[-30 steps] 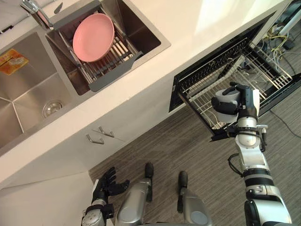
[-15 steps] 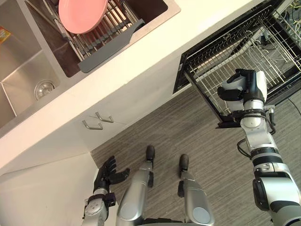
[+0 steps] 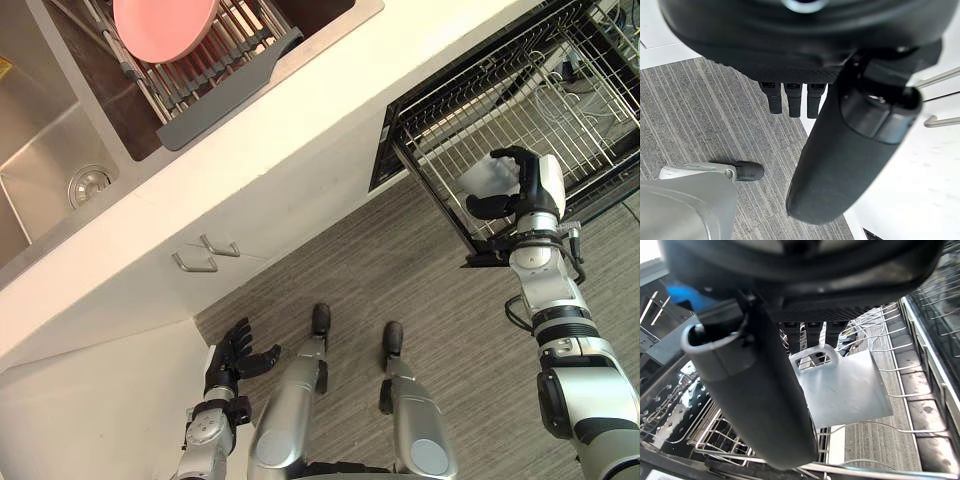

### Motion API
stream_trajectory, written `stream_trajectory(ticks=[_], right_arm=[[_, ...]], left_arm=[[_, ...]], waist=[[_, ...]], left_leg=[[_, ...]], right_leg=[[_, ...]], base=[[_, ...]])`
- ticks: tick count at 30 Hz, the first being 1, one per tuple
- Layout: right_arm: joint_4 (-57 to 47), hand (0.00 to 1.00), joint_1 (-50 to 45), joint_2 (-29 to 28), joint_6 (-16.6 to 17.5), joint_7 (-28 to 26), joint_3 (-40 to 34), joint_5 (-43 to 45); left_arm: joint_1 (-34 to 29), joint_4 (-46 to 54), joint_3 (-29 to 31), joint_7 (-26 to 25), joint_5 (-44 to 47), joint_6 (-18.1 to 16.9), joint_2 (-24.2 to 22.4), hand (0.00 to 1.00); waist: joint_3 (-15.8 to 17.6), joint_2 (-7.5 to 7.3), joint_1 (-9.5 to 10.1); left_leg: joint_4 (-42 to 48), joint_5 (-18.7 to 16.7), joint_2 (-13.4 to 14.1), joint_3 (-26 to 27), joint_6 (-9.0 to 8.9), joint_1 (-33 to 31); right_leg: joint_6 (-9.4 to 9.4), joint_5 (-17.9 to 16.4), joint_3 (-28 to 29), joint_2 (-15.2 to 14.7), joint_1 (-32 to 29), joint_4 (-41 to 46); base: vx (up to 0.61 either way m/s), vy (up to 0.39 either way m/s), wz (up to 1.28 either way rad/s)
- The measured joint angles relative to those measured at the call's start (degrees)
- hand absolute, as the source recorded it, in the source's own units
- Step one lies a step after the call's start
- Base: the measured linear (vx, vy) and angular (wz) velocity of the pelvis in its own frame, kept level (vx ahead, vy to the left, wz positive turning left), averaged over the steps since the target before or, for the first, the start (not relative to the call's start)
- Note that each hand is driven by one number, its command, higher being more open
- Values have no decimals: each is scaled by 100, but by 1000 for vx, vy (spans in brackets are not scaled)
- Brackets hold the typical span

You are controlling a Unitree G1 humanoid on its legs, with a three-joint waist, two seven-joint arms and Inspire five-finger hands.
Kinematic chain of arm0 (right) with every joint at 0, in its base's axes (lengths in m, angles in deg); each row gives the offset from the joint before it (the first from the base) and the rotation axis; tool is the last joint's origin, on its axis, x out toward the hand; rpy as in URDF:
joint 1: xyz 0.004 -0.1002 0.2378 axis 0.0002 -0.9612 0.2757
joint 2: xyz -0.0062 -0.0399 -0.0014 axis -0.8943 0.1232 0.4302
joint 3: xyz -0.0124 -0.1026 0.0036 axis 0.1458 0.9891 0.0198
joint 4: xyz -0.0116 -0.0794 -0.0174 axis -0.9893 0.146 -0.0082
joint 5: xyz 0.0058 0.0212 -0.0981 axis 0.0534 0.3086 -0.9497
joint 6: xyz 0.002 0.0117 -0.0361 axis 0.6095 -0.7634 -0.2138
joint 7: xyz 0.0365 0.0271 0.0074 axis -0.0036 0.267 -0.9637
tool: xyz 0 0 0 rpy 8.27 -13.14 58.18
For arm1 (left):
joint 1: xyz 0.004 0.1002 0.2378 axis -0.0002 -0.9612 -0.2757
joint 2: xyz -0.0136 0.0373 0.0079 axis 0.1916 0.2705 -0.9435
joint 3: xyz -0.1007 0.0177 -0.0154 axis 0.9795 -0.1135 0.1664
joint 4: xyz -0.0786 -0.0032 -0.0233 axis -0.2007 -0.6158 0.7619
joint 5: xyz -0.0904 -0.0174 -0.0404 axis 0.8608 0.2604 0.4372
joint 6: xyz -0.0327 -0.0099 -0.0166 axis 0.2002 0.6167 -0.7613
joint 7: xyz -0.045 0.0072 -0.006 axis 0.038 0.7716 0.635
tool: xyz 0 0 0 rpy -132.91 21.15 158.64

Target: Walk over to the sink, pick up the cup, carry it to the dishwasher, place the cup inside the dishwasher, then close the dishwasher door

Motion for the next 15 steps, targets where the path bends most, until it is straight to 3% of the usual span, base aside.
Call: stream_trajectory(ticks=[2,8,15], right_arm=[[-247,90,-112,-105,-40,5,-179,90],[-2392,90,-1302,-1018,-42,240,-941,426],[-4010,90,-2867,-2224,24,219,-1117,585]], left_arm=[[0,14,4,-26,0,8,-36,90],[-3,25,73,-75,1,109,-131,90],[-154,-37,454,62,-13,293,-131,90]], waist=[[12,-5,0],[7,-79,-29],[-311,-594,-82]], left_leg=[[-96,34,0,12,-2,130],[-502,112,32,-4,-62,704],[-884,152,62,-73,-115,1352]], right_leg=[[-1,0,11,0,95,-29],[-33,-57,-33,31,545,-170],[-38,-271,-131,58,1062,-178]], base=[[0,0,0],[23,-14,2],[67,-39,6]])
